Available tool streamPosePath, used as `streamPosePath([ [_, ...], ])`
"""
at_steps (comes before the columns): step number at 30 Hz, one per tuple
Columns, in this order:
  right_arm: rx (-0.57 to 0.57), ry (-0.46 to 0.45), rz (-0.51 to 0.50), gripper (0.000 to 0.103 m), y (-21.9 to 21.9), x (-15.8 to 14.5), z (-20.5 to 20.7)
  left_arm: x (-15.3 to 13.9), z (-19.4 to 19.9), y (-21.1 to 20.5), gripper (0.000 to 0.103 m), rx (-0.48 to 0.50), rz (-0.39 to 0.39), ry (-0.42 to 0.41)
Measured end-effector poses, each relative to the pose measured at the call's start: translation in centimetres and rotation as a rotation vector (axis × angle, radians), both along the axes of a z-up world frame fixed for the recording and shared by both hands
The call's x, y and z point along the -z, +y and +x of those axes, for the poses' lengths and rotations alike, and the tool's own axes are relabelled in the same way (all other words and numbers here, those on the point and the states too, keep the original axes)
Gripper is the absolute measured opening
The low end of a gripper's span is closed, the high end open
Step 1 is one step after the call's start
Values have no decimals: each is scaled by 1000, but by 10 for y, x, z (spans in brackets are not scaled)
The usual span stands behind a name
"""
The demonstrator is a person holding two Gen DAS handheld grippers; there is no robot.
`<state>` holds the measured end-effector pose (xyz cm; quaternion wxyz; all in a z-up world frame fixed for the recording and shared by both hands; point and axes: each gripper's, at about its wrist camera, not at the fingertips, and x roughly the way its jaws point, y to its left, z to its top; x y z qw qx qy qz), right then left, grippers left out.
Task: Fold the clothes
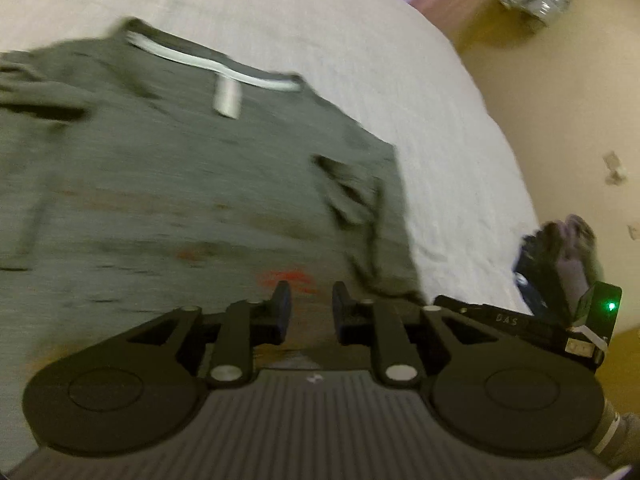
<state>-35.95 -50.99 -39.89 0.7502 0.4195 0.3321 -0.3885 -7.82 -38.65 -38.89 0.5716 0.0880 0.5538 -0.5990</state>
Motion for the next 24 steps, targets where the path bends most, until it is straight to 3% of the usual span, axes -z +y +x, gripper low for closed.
streamPosePath([
  [6,43,-54,31,20,5,-1,-19,14,-39,-49,25,78,-55,76],
  [12,74,-131,48,20,8,4,-27,44,-56,-76,26,86,1,94],
  [15,57,-136,53,20,8,10,-26,59,-58,-79,16,73,30,139],
  [16,50,-126,53,20,7,13,-25,61,-58,-77,1,75,22,164],
  [19,32,-101,52,20,7,21,-22,57,-56,-65,0,72,-39,200],
  [22,22,-94,51,20,8,25,-22,55,-53,-49,0,66,-85,179],
  [24,15,-84,55,20,7,27,-21,64,-54,-43,0,83,-47,145],
])
